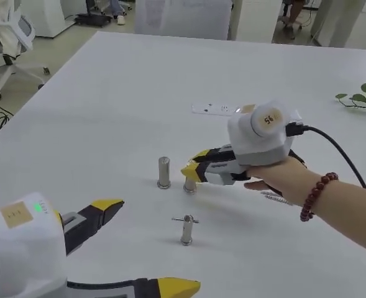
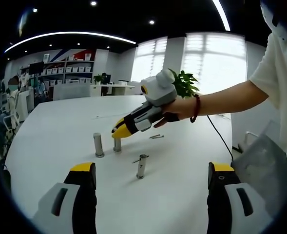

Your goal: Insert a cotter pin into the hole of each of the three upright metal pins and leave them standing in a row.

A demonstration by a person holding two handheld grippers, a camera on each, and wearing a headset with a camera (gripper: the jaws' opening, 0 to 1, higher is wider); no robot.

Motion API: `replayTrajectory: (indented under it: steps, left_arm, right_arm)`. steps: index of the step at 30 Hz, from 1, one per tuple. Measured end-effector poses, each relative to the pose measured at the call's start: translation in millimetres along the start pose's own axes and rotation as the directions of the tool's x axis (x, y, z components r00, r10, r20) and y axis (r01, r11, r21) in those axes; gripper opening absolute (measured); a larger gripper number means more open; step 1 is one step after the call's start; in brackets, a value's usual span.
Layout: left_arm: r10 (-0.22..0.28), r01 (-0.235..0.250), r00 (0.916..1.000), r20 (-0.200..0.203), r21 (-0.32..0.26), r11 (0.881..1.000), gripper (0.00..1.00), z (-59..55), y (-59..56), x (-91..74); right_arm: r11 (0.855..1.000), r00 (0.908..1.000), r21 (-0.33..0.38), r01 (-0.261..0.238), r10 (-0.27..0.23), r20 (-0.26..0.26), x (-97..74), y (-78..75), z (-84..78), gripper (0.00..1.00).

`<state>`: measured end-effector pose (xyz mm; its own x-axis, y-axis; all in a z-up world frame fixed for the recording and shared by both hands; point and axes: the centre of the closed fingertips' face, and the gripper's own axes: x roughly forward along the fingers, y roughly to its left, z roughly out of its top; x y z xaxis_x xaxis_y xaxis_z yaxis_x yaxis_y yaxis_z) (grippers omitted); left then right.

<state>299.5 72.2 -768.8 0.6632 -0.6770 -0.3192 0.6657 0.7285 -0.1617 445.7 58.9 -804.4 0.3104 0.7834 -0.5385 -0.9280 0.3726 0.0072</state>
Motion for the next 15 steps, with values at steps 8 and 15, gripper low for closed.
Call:
replayTrajectory:
  steps: [8, 15]
  left_arm:
    - [-0.009, 0.009, 0.9999, 0.009, 0.005, 1.000, 0.96, 3.8, -5.0, 0.9]
    - [-0.009, 0.009, 0.9999, 0.014, 0.011, 1.000, 0.96, 6.1, -7.7, -0.1]
  right_arm:
    - [1.000, 1.0000, -0.015, -0.002, 0.002, -0.007, -17.0, 7.4, -3.1, 0.13]
    - [1.000, 0.9999, -0.008, 0.004, -0.004, -0.013, -32.9, 7.1, -12.1, 0.13]
